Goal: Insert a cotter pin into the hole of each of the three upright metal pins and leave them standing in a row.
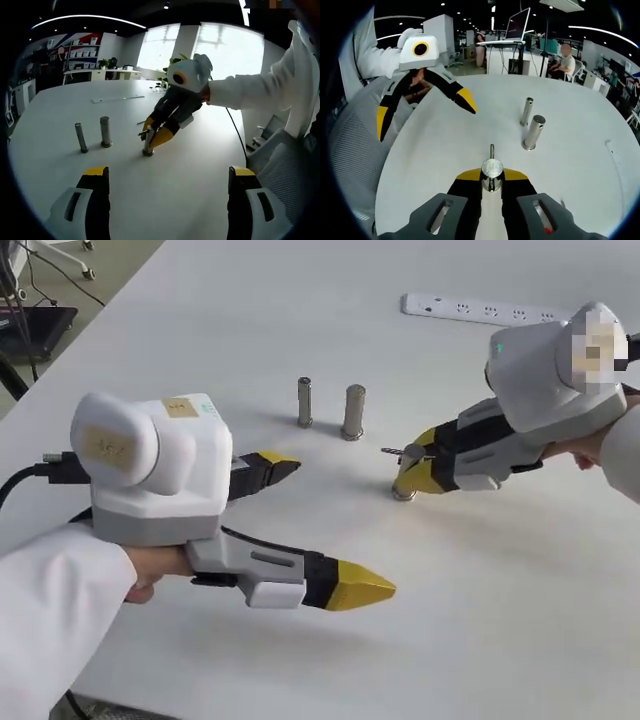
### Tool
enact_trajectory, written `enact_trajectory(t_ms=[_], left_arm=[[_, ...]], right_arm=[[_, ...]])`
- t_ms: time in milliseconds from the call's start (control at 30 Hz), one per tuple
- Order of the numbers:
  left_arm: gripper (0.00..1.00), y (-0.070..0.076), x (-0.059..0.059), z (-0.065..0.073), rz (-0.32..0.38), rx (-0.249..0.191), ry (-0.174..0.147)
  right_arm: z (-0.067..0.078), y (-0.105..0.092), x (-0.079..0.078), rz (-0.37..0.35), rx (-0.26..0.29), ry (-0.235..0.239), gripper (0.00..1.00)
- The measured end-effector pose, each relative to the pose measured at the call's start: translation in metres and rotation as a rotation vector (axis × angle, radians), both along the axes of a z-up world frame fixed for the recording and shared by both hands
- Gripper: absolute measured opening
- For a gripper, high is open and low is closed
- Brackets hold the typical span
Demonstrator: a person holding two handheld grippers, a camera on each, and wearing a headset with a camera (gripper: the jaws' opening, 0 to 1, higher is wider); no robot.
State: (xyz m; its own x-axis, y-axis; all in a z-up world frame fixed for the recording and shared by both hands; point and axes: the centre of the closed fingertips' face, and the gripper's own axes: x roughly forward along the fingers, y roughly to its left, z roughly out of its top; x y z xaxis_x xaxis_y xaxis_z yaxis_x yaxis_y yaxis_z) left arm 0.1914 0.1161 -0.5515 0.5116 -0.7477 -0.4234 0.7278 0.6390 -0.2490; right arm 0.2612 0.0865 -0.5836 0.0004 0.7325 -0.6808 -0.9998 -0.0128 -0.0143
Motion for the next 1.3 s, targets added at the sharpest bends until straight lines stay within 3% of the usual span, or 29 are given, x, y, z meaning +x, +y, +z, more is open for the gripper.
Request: enact_trajectory(t_ms=[433,567,700,900,1300], left_arm=[[0.99,-0.002,-0.003,-0.006,-0.008,0.027,0.020],[0.99,0.000,-0.002,-0.005,-0.005,0.028,0.017],[0.99,0.004,0.001,-0.002,0.003,0.028,0.011],[0.99,0.017,0.008,0.001,0.031,0.050,-0.002],[0.99,0.034,0.017,0.011,0.057,0.057,-0.019]], right_arm=[[0.000,-0.001,0.002,-0.002,0.012,-0.008,0.09],[0.010,0.004,0.001,-0.039,0.079,0.039,0.24],[0.011,0.002,0.000,-0.046,0.083,0.014,0.26],[0.027,-0.005,-0.004,-0.109,0.154,0.018,0.33],[0.054,-0.032,-0.031,-0.274,0.245,0.035,0.54]])
